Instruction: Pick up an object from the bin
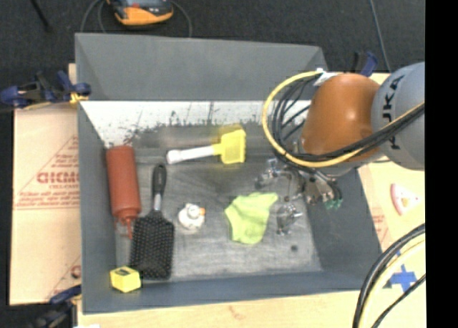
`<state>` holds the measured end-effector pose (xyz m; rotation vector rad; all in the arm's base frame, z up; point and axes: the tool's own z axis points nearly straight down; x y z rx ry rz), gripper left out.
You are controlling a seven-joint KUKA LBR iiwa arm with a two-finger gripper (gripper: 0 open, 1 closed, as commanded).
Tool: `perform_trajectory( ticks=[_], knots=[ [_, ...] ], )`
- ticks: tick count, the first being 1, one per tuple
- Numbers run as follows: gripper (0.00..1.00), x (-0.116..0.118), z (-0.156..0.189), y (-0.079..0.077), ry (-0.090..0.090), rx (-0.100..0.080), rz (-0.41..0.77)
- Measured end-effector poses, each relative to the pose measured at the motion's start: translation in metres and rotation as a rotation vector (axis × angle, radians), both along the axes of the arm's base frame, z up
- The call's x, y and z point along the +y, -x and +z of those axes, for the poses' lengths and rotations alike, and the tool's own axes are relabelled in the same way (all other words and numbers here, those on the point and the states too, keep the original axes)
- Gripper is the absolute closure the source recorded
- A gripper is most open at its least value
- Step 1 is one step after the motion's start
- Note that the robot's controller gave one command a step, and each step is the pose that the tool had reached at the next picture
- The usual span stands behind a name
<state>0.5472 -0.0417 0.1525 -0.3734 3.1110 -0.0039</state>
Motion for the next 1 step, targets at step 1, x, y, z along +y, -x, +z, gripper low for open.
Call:
perform_trajectory(
  ticks=[1],
  knots=[
    [0.0, 0.0026, -0.053, 0.0043, 0.002, -0.002, 0.216]
  ],
)
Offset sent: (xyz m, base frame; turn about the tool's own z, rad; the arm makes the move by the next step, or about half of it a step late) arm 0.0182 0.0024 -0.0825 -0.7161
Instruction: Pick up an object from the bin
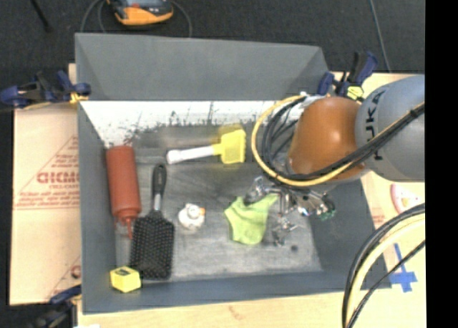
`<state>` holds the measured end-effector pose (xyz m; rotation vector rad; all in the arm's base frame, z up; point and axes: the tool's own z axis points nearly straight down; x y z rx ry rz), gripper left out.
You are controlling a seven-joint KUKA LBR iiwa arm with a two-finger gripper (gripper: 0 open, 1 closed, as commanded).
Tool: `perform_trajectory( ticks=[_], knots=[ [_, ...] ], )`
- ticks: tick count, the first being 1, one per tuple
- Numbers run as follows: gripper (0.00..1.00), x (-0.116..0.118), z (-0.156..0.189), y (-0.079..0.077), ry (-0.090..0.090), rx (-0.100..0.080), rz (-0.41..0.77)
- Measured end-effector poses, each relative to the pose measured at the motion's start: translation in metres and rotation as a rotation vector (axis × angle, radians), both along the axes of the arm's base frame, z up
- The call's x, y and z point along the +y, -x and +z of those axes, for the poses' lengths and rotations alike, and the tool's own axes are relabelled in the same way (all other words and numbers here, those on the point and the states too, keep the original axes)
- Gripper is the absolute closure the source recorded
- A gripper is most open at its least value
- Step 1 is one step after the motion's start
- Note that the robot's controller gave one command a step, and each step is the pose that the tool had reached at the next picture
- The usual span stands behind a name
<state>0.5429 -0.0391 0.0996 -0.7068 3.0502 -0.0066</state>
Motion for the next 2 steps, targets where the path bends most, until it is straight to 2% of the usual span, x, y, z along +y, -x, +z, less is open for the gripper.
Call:
perform_trajectory(
  ticks=[1, 2],
  knots=[
    [1.0, 0.0003, -0.0256, -0.0246, 0.001, 0.009, 0.498],
    [1.0, 0.0003, -0.0256, -0.0246, 0.001, 0.009, 0.498]
  ],
)
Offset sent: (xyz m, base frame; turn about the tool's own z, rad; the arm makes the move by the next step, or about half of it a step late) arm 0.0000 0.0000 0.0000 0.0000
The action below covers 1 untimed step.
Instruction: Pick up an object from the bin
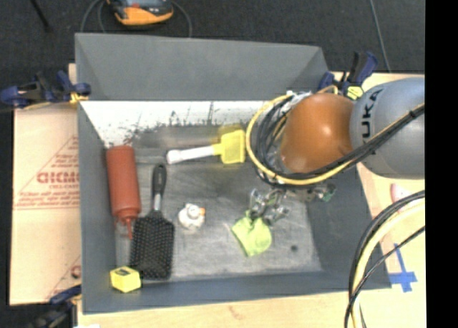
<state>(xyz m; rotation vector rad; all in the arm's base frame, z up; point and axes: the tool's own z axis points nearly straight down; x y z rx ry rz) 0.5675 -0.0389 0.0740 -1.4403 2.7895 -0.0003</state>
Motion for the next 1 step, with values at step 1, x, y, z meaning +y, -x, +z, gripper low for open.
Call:
perform_trajectory(
  ticks=[1],
  knots=[
    [1.0, 0.0, 0.0019, 0.0003, 0.0, 0.0, 0.0]
  ],
)
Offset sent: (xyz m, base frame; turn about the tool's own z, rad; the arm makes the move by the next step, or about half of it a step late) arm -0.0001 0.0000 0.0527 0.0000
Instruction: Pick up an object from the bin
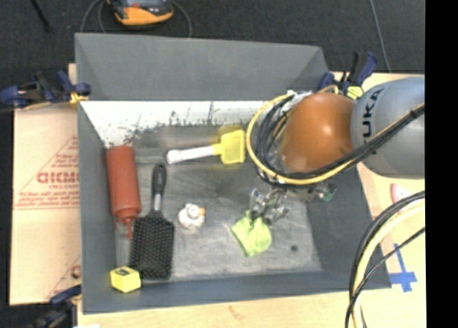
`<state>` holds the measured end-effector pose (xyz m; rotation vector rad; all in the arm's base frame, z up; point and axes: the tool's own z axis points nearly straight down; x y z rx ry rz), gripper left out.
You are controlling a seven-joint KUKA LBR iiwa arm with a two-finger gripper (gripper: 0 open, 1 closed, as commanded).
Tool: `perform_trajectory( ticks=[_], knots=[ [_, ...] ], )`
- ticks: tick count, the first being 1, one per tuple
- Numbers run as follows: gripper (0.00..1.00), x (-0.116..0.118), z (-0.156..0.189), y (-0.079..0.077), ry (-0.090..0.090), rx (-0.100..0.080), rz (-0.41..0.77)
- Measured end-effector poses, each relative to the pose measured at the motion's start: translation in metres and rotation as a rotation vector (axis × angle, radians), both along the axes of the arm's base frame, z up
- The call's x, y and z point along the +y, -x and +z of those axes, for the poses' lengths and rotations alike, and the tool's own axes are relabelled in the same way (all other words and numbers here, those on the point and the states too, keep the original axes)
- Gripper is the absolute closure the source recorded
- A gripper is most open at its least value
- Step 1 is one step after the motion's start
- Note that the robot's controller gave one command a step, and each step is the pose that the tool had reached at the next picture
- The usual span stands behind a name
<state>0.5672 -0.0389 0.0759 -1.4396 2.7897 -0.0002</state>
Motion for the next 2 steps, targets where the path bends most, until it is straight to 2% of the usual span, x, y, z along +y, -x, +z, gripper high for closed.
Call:
perform_trajectory(
  ticks=[2],
  knots=[
    [1.0, 0.0, 0.024, 0.001, 0.0, 0.003, -0.002]
  ],
)
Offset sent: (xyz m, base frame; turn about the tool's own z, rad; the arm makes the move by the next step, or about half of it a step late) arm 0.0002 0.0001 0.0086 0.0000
